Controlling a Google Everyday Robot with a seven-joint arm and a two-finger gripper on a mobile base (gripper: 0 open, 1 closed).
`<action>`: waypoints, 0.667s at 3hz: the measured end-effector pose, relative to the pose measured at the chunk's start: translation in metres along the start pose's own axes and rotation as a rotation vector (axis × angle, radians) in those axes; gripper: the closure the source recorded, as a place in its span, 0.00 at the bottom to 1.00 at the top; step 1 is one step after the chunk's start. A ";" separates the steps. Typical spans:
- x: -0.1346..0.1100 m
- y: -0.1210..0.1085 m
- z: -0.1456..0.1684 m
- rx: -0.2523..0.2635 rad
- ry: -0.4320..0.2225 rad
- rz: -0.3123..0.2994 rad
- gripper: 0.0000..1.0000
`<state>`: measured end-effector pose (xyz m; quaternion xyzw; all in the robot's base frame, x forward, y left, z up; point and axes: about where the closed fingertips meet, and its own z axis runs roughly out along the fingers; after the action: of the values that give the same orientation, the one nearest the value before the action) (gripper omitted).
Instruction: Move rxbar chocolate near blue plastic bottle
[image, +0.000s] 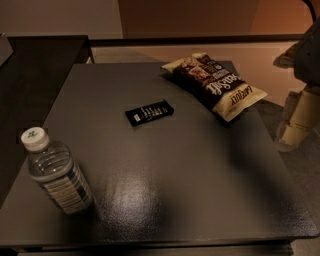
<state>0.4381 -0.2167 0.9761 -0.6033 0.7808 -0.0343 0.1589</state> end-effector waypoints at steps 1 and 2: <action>0.000 0.000 0.000 0.000 0.000 0.000 0.00; -0.010 -0.005 0.002 -0.011 -0.008 -0.046 0.00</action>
Offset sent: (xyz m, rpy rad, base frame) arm 0.0159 0.0185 -0.0028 -0.0094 0.0291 0.1176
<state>0.4453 -0.2082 0.9772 -0.6220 0.7662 -0.0314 0.1580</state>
